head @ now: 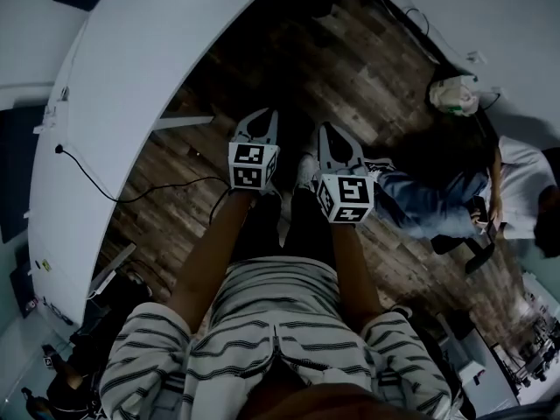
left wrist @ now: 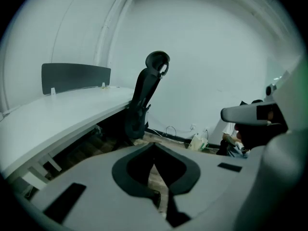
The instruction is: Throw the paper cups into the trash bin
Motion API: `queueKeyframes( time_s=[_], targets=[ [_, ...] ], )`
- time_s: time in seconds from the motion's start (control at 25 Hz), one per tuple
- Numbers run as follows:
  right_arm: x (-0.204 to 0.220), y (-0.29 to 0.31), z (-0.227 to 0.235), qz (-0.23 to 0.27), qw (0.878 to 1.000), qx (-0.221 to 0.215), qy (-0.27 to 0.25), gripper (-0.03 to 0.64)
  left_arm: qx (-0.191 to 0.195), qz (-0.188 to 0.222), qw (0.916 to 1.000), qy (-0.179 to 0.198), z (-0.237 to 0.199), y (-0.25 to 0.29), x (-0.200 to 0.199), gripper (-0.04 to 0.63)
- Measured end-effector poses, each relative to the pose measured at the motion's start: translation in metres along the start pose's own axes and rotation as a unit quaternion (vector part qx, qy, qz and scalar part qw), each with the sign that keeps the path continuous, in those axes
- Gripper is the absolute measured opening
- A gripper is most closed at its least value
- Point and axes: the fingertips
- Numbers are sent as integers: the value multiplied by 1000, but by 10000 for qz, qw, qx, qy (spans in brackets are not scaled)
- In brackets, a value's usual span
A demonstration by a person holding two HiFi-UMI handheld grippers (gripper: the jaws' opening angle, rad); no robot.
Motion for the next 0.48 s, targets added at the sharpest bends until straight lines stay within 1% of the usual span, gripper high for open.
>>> queueKeyframes(
  time_s=[0.28,0.48],
  targets=[
    [-30,-10,-5,221,9996,-139,-81,17,-116,320,9994,67,7,-34,-31,23],
    [-52,-22,-18,366,9989,-243,-147,17,-195,543,9983,15,11,-62,-51,23]
  ],
)
Point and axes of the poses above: the fingertips, and each gripper's own axes: y forward along the fingers, z to its right, x out of its underside, and after that the axes turned 4 degrees about -x, right-handed
